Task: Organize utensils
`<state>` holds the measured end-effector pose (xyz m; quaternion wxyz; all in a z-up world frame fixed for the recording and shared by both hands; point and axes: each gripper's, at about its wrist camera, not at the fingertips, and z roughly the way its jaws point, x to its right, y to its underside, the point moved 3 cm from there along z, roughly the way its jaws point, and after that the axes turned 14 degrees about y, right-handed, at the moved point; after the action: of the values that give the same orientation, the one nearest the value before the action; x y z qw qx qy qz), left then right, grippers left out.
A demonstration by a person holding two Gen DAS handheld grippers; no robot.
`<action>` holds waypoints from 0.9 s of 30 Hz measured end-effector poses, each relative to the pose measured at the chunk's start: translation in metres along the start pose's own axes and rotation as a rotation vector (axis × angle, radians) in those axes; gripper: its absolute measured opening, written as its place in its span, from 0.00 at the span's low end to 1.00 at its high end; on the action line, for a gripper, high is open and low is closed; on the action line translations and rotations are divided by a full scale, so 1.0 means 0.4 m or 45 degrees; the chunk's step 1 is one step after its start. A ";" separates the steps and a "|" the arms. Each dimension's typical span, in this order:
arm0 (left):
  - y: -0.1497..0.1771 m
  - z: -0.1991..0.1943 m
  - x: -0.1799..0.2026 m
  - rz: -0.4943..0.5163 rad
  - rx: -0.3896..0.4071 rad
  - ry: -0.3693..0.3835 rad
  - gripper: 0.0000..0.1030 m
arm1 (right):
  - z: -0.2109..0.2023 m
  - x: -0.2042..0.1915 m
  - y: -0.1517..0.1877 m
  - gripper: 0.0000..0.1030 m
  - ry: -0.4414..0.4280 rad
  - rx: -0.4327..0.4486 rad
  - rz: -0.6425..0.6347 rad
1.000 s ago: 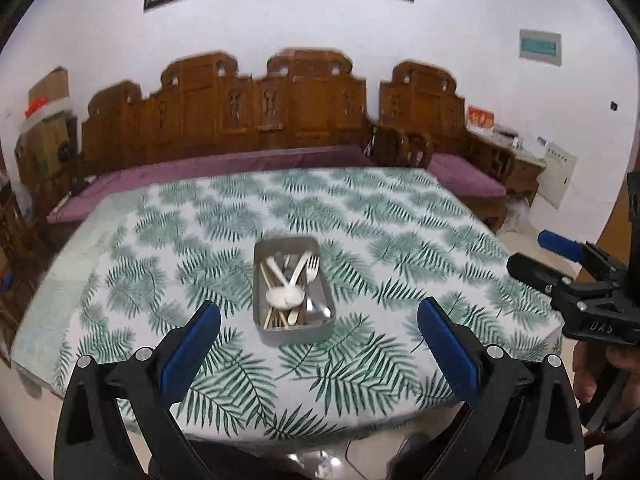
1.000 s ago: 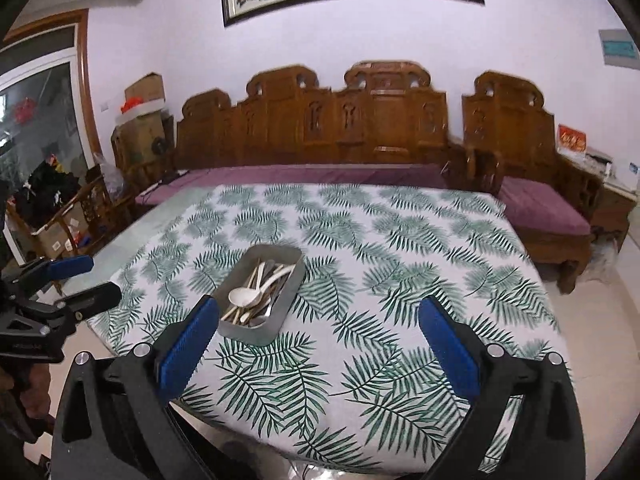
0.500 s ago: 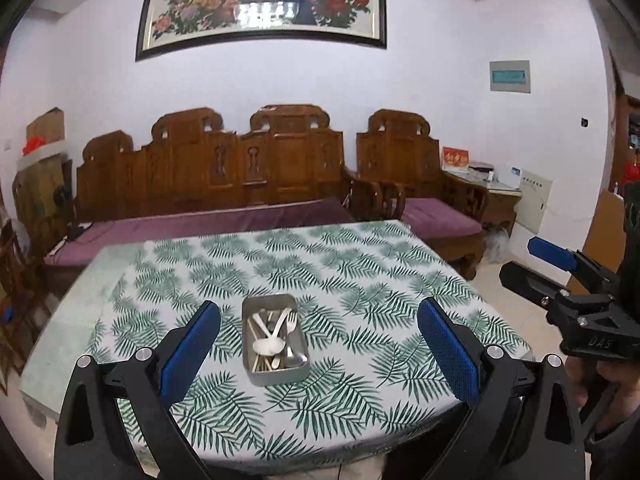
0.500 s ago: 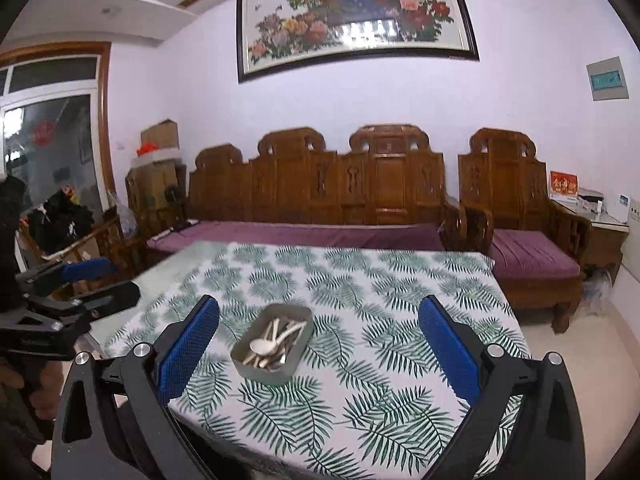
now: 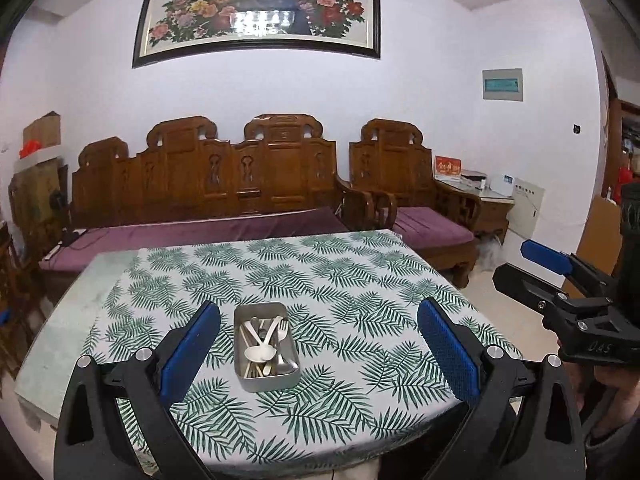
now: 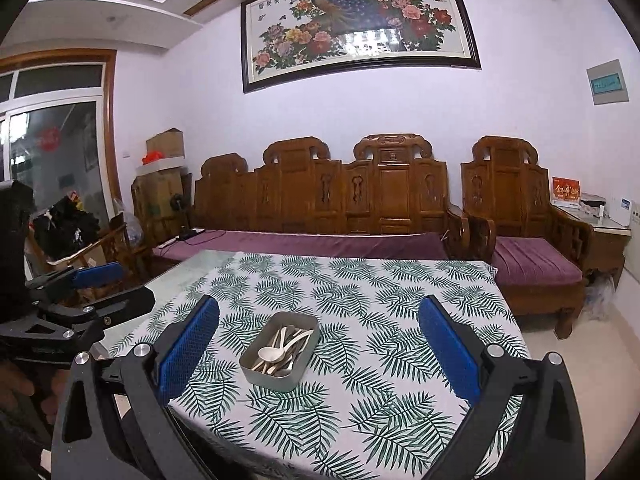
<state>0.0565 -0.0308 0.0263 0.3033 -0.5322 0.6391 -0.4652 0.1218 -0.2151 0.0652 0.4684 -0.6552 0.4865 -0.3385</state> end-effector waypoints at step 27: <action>0.003 -0.014 -0.003 -0.012 0.032 -0.022 0.92 | 0.002 -0.015 0.014 0.97 -0.018 -0.014 -0.003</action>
<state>0.0512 -0.0282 0.0272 0.3132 -0.5355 0.6280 -0.4698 0.1190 -0.2097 0.0596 0.4678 -0.6609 0.4842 -0.3316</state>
